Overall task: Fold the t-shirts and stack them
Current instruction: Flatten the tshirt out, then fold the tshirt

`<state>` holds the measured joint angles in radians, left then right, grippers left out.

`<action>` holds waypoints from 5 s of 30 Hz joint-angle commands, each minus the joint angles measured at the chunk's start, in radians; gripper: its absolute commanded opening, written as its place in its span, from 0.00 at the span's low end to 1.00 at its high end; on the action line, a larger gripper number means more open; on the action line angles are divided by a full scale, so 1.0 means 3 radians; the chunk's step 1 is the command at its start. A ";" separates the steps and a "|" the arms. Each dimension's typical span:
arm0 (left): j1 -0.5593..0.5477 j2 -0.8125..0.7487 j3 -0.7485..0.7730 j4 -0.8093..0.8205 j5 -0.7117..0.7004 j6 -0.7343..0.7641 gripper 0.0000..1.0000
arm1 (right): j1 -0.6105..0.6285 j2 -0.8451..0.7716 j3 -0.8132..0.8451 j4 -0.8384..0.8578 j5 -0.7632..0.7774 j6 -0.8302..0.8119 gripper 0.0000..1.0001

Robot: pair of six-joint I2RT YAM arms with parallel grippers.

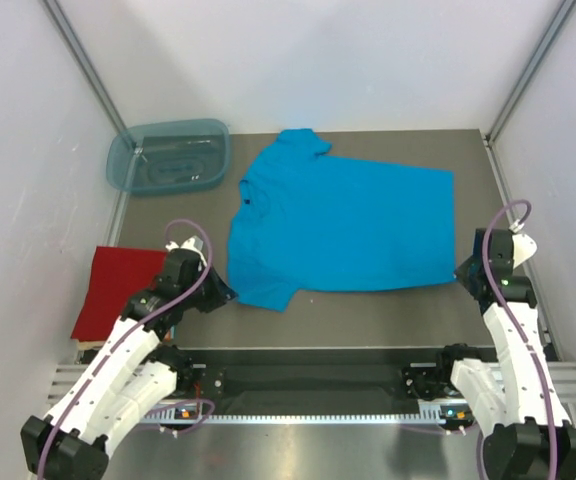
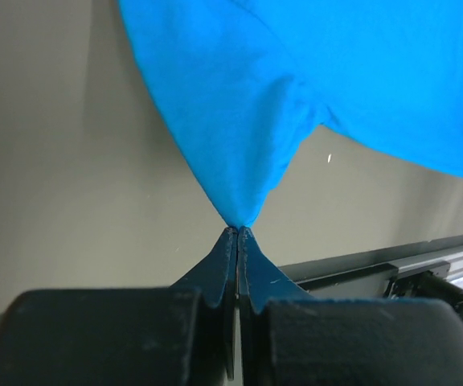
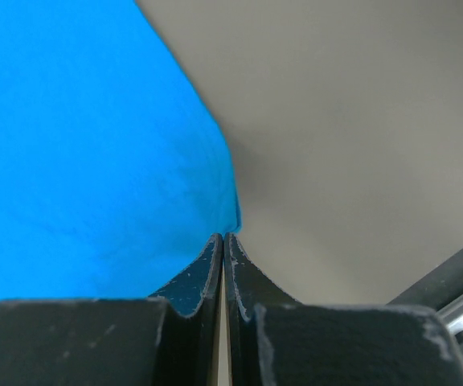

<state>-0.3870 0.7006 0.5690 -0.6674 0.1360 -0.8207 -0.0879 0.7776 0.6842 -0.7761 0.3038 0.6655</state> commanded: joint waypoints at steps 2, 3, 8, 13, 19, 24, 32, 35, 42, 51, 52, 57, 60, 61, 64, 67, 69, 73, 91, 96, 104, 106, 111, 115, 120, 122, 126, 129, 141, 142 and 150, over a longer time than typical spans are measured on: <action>-0.0075 0.0032 0.0399 -0.0439 -0.0284 0.0097 0.00 | -0.0044 -0.0133 0.0204 -0.0102 0.0245 -0.0030 0.00; -0.0080 0.0022 0.0435 -0.0500 -0.0305 0.0102 0.00 | -0.0044 -0.0128 0.0230 -0.0153 0.0240 0.0001 0.00; -0.0080 -0.0106 0.0726 -0.0568 -0.0315 0.0158 0.00 | -0.0044 -0.0133 0.0271 0.0019 0.0021 -0.0019 0.00; -0.0080 0.0083 0.1475 -0.0348 -0.0341 0.0353 0.00 | -0.0044 -0.0097 0.0791 0.0194 -0.0393 -0.0116 0.00; -0.0080 0.0236 0.2621 -0.0118 -0.0402 0.0496 0.00 | -0.0044 -0.0097 0.2130 -0.0143 -0.0445 -0.0316 0.00; -0.0080 0.0425 0.3359 0.0123 0.0078 0.0690 0.00 | -0.0044 -0.0173 0.3234 -0.0409 -0.0752 -0.0301 0.00; -0.0075 0.0712 0.4408 0.0098 0.0262 0.0695 0.00 | -0.0044 -0.0210 0.4070 -0.0665 -0.0926 -0.0076 0.00; -0.0075 0.0957 0.4551 -0.0030 0.0196 0.0864 0.00 | -0.0044 -0.0067 0.3973 -0.0512 -0.1003 -0.0020 0.00; -0.0075 0.1551 0.4246 0.0657 -0.0769 0.1329 0.00 | -0.0044 0.0562 0.3340 0.0433 -0.1130 0.0149 0.00; -0.0070 0.2888 0.4297 0.2629 -0.1103 0.1157 0.00 | -0.0034 0.2259 0.4368 0.1002 -0.1217 0.0017 0.00; -0.0070 0.3047 0.4549 0.2543 -0.1113 0.1131 0.00 | -0.0024 0.2402 0.4569 0.0936 -0.1136 -0.0055 0.00; -0.0070 0.3753 0.6052 0.1930 -0.1031 0.1258 0.00 | -0.0166 0.2992 0.5674 0.0450 -0.1094 -0.0346 0.00; -0.0070 0.3577 0.6281 0.1907 -0.1021 0.1365 0.00 | -0.0299 0.2803 0.5660 0.0491 -0.1059 -0.0505 0.00; -0.0070 0.3439 0.6072 0.1994 -0.0980 0.1371 0.00 | -0.0346 0.2742 0.5625 0.0475 -0.1049 -0.0521 0.00; -0.0070 0.2764 0.4958 0.2555 -0.0919 0.1330 0.00 | -0.0423 0.2374 0.5156 0.0536 -0.0932 -0.0679 0.00; -0.0075 0.2237 0.4119 0.2745 -0.0853 0.1264 0.00 | -0.0423 0.1797 0.4369 0.0705 -0.0855 -0.0797 0.00; -0.0075 0.1855 0.3360 0.2873 -0.0720 0.1116 0.00 | -0.0423 0.1546 0.3636 0.0919 -0.0844 -0.0797 0.00; -0.0080 0.1276 0.2237 0.2885 -0.0734 0.1013 0.00 | -0.0423 0.1019 0.2665 0.1099 -0.0696 -0.0638 0.00; -0.0080 -0.0346 -0.0015 0.1310 -0.0392 0.0180 0.00 | -0.0566 0.0374 0.0353 0.0542 -0.0333 0.0067 0.00; -0.0080 -0.0571 -0.0005 0.0931 -0.0346 0.0000 0.00 | -0.0602 0.0164 0.0332 0.0271 -0.0225 0.0088 0.00; -0.0080 -0.0643 0.0302 0.0272 -0.0382 0.0005 0.00 | -0.0607 0.0067 0.0481 -0.0082 -0.0200 -0.0025 0.00; -0.0080 -0.0673 0.0317 0.0139 -0.0356 -0.0010 0.00 | -0.0607 -0.0020 0.0410 -0.0087 -0.0180 -0.0045 0.00; -0.0080 -0.0725 0.0307 -0.0152 -0.0336 -0.0112 0.00 | -0.0607 -0.0184 0.0307 -0.0128 -0.0113 -0.0066 0.00; -0.0080 -0.0714 0.0333 -0.0341 -0.0213 -0.0163 0.00 | -0.0602 -0.0276 0.0373 -0.0220 -0.0103 -0.0101 0.00; -0.0080 -0.0765 0.0527 -0.0546 -0.0141 -0.0174 0.00 | -0.0607 -0.0322 0.0455 -0.0363 -0.0103 -0.0132 0.00; -0.0080 -0.0760 0.0664 -0.0689 -0.0172 -0.0148 0.00 | -0.0607 -0.0352 0.0450 -0.0389 -0.0113 -0.0142 0.00; -0.0080 -0.0760 0.0808 -0.0889 -0.0137 -0.0123 0.00 | -0.0607 -0.0419 0.0409 -0.0430 -0.0098 -0.0158 0.00; -0.0080 -0.0765 0.0824 -0.1017 -0.0085 -0.0112 0.00 | -0.0602 -0.0450 0.0368 -0.0450 -0.0092 -0.0173 0.00; -0.0080 -0.0066 0.0737 -0.0640 -0.0233 0.0261 0.00 | -0.0602 -0.0220 0.0067 0.0265 -0.0501 -0.0030 0.00; -0.0080 0.0041 0.0742 -0.0548 -0.0218 0.0281 0.00 | -0.0602 -0.0139 0.0056 0.0326 -0.0496 -0.0010 0.00; -0.0065 0.1497 0.1319 0.0067 -0.0653 0.0481 0.00 | -0.0556 0.0985 0.0199 0.1037 -0.0532 0.0200 0.00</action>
<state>-0.4103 1.0256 0.8642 -0.7853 0.0086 -0.7193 -0.2558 0.9997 0.7013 -0.6018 0.1589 0.6926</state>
